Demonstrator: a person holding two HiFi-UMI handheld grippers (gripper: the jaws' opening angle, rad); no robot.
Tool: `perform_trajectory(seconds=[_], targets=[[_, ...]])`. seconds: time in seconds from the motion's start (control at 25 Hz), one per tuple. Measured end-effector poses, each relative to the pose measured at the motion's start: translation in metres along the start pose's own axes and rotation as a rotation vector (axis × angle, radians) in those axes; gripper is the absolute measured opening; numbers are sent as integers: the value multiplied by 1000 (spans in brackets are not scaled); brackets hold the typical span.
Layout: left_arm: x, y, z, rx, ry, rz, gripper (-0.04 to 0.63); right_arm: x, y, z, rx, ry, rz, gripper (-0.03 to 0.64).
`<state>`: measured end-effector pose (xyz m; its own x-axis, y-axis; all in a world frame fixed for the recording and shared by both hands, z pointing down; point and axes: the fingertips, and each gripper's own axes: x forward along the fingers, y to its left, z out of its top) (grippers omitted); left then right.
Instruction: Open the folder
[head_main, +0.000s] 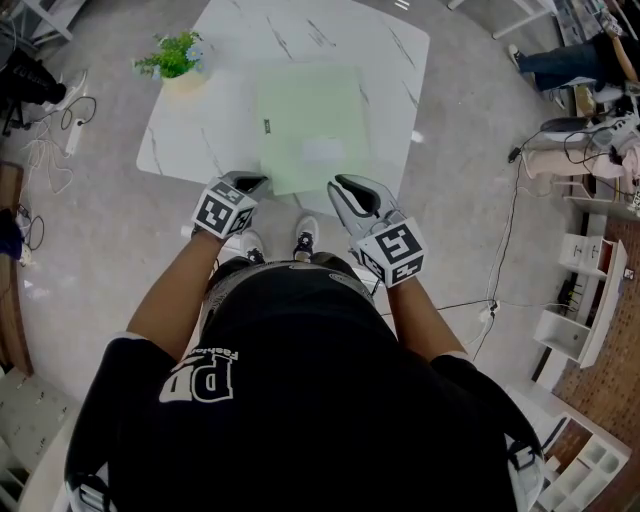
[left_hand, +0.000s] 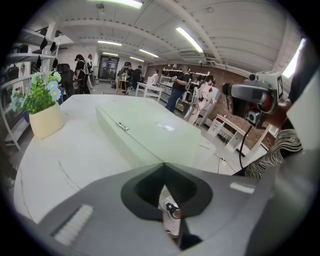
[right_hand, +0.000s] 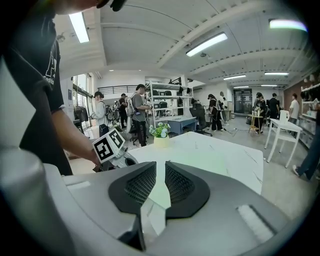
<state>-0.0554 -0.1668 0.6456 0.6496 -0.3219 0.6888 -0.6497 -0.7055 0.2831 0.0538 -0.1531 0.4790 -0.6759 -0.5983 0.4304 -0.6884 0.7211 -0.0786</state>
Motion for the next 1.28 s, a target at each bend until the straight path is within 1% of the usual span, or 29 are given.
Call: perform_trajectory(seconds=[0.28, 0.4, 0.52, 0.72, 0.92, 1.08, 1.28], targets=[[-1, -3, 0, 2, 6, -7, 54, 1, 8, -8, -67, 38, 12, 31], [0, -3, 0, 4, 3, -7, 54, 9, 16, -15, -157, 77, 25, 31], [0, -2, 0, 5, 7, -9, 54, 24, 28, -27, -252, 125, 60, 31], [0, -3, 1, 0, 19, -30, 54, 54, 47, -63, -341, 226, 128, 31], [1, -3, 0, 5, 17, -33, 54, 79, 62, -96, -411, 313, 179, 31], [0, -4, 0, 7, 13, -34, 54, 90, 69, -111, -501, 358, 184, 32], [0, -3, 0, 0, 12, -39, 54, 106, 71, -122, -626, 398, 172, 60]])
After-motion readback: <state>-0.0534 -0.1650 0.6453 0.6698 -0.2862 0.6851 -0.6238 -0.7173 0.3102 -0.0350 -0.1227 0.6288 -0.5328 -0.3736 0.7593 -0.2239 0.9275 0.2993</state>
